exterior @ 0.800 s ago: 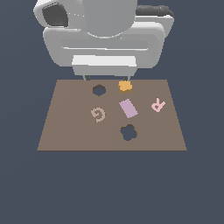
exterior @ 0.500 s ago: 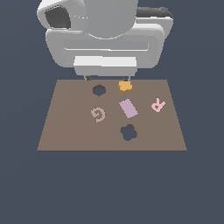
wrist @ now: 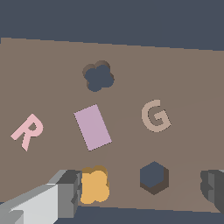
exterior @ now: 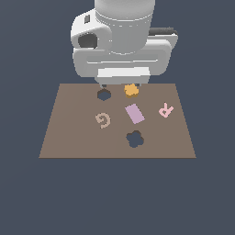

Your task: Insert a designated object into the corresponding slot on a board.

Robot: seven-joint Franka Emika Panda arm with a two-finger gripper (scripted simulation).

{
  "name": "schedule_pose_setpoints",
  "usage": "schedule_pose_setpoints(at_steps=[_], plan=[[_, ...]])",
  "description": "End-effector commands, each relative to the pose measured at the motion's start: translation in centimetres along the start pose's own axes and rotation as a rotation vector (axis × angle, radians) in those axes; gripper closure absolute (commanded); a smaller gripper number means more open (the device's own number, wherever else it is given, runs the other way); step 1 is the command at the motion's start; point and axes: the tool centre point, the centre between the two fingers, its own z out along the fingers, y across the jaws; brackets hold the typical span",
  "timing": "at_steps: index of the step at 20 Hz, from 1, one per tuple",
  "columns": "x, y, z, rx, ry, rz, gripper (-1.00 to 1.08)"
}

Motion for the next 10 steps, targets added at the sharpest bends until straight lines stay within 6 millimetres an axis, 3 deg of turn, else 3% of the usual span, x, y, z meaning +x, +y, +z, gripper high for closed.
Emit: schedule_pose_setpoints(at_steps=[1,10], plan=[[-1.2,-0.9,1.6,0.002,-0.003,-0.028,-0.92],[-5.7,-4.0,7.8,0.010,-0.012,-0.134,-0.92]])
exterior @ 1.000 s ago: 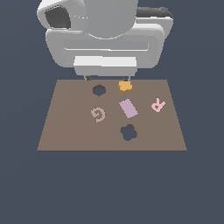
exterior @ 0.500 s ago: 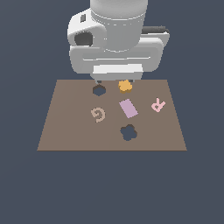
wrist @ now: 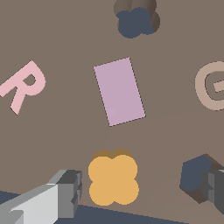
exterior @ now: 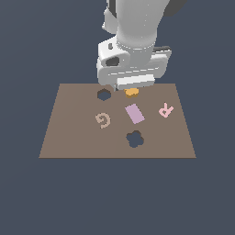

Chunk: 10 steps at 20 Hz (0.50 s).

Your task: Insert a designated object into the corresponding slot on a board.

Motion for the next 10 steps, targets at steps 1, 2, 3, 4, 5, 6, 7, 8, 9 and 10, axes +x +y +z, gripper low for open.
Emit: schedule_pose_setpoints(at_steps=[1,2,3,4,5,6,7,8,9,10], plan=[[-0.9,-0.7,1.4,0.002,-0.001,-0.024,-0.92],[-1.2,-1.0,1.8,0.002,-0.002,-0.031,-0.92],[-1.5,-1.2,2.2,0.003,-0.002,-0.038,-0.92],[-1.7,-1.3,2.6,0.003,-0.003,-0.043,-0.92],[-1.9,-1.5,2.9,0.003,-0.003,-0.048,-0.92],[-2.1,-1.6,3.1,0.004,-0.004,-0.053,-0.92],[-2.2,-1.7,3.4,0.004,-0.004,-0.056,-0.92],[-2.3,-1.8,3.5,0.004,-0.004,-0.059,-0.92],[-2.4,-1.8,3.6,0.004,-0.004,-0.061,-0.92],[-2.5,-1.9,3.7,0.004,-0.004,-0.062,-0.92]])
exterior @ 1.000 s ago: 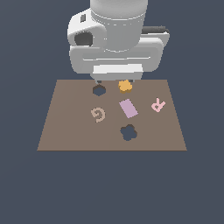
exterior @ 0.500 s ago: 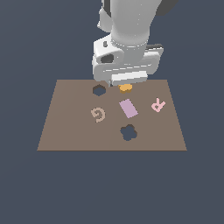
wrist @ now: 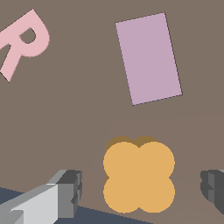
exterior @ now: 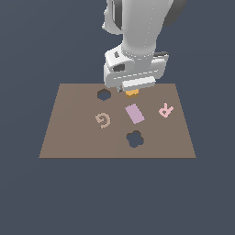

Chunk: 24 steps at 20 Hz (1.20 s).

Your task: Insert a designated object into the corresponding slot on a board.

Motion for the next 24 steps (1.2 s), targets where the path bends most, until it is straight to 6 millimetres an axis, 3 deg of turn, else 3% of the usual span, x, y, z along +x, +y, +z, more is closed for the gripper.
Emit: schedule_pose_setpoints(at_steps=[1,14,15,24], plan=[[-0.1,-0.1,0.2,0.000,0.001,-0.003,-0.92],[-0.1,0.0,2.3,-0.001,0.001,-0.004,-0.92],[-0.1,0.0,2.3,-0.001,0.001,-0.004,1.08],[-0.1,0.0,2.3,-0.001,0.001,-0.004,1.08]])
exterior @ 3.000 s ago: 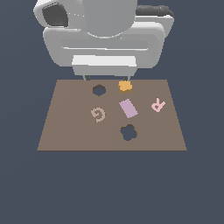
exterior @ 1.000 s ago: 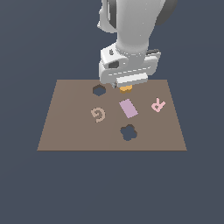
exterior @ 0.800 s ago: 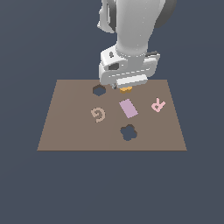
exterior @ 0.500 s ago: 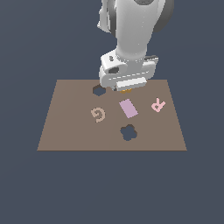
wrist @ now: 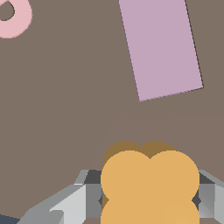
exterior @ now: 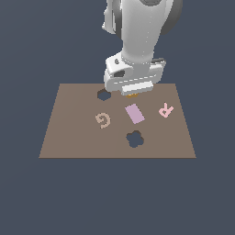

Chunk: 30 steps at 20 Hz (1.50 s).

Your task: Insert a designated object into the corresponding slot on a board.

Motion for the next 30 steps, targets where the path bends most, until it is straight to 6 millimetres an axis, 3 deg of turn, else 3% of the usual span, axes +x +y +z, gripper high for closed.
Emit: schedule_pose_setpoints(at_steps=[1,16,30], plan=[[0.0,0.0,0.0,0.000,0.000,0.000,1.08],[0.7,1.4,-0.1,0.000,0.000,-0.123,1.08],[4.1,5.0,-0.3,-0.001,0.001,-0.504,1.08]])
